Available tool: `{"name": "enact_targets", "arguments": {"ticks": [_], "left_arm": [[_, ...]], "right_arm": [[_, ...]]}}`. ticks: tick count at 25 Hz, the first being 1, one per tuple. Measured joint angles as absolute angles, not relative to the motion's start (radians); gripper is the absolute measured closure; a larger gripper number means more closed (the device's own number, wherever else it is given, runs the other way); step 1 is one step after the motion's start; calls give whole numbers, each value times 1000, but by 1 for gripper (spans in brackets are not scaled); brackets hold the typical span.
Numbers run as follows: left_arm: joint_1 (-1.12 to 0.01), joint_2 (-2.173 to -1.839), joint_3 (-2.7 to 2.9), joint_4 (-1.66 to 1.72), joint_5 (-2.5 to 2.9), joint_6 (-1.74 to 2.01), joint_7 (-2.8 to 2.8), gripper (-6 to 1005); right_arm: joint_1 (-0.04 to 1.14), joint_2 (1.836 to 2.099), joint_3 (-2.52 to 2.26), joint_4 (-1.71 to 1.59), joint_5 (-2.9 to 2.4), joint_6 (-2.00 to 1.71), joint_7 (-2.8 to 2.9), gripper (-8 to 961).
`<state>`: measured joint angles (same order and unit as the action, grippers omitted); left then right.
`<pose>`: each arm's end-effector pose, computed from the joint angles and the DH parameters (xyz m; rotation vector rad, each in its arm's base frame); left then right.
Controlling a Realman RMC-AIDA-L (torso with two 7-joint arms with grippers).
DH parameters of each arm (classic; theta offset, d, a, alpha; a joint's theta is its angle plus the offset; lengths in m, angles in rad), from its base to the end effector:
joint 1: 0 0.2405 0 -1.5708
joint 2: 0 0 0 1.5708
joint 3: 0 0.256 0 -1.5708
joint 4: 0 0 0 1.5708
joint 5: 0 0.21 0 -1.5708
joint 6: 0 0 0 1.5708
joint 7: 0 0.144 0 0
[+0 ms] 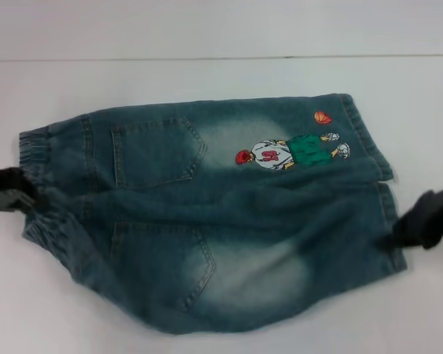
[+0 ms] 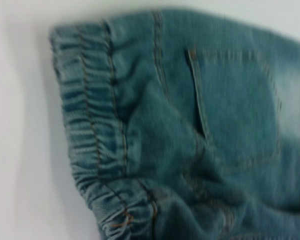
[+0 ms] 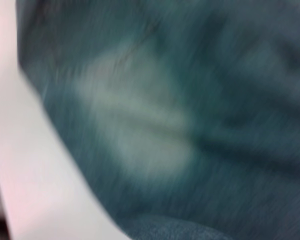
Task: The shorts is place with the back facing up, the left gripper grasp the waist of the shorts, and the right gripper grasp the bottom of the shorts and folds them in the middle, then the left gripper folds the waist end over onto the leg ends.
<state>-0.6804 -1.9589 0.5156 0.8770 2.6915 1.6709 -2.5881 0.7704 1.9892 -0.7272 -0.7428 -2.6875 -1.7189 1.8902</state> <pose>-0.2987 0.3546 0.0850 -2.0824 -1.9436 -0.0237 0.2630 0.3512 0.0297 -2.9331 1.0362 -0.3225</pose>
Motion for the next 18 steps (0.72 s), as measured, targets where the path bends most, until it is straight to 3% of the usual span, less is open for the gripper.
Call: {"name": "enact_targets", "arguments": {"ticks": [5,18], "left_arm": [[-668,-1953,426,876,2690,1629,-2588,905],[-620,-1965,383,792,2455,1390,-2561,883]], "right_arm": [[705,1967,-590,-740,-2505,-1685,1841,931],[630,1966,-555,-547,-2125,-1303,1747,931]]}}
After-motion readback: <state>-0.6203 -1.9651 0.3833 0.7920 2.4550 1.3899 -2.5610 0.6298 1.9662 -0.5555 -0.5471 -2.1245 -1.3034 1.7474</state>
